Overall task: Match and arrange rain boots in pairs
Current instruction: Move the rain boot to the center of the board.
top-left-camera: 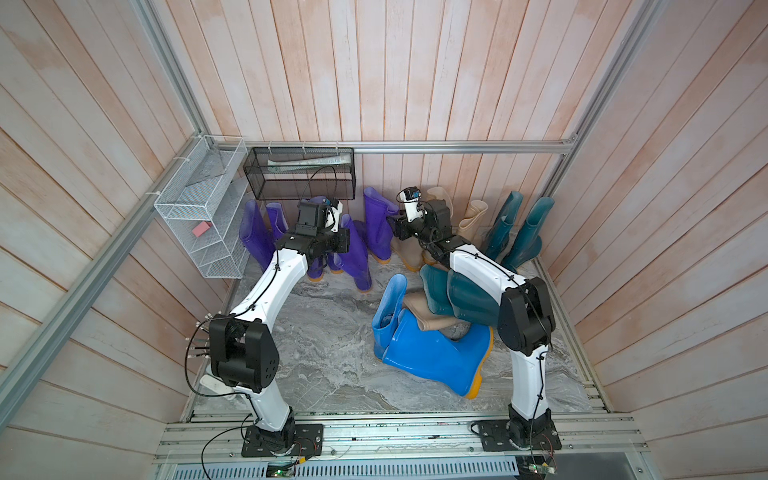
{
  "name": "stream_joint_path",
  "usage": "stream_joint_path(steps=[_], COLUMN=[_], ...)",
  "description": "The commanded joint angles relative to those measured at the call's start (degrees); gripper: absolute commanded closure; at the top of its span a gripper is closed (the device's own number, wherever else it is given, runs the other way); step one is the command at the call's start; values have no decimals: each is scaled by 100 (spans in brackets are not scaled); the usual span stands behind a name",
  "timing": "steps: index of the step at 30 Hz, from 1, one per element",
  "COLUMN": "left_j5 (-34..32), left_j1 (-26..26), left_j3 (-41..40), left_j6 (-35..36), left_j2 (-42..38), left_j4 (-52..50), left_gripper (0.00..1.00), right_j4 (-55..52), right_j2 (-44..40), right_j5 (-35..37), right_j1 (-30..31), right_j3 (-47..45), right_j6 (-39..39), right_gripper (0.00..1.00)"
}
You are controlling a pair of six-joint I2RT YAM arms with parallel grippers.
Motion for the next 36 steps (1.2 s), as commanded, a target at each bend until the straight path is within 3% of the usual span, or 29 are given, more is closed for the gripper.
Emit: stream_joint_path(steps=[1,2,3,8,12,23,34,35,36], left_j5=[-250,-247,-228,-86,-46,129,139,175,271], left_j1=[138,164,183,282,371,563,563,563,562], left_j3=[334,361,395,495,650,883,987,981,987], left_j6=[426,467,546,879,963,1124,1068,1024,943], left_j2=[143,190,238,339,468,933,1039,1039,1020], left_j4=[787,815,831,828,920,1192,1411,1371,1319], left_gripper=[100,100,100,100,100,100,100,95,79], right_j4=[-95,-89,-79,529,630,657,901,886,855], right_j2=[117,98,38,-638,-968,-1118,-1611,-1582,-1532], right_j5=[-220,-222,-191,220,90,-168,205,218,216], right_j1=[-35,-26,-22,-4,35,340,441,439,441], right_j3=[261,260,232,-657,-1075,-1256,-1849,-1839,-1795], right_j6=[175,205,258,458,625,813,1033,1029,1019], right_gripper=[86,98,100,100,100,100,100,100,95])
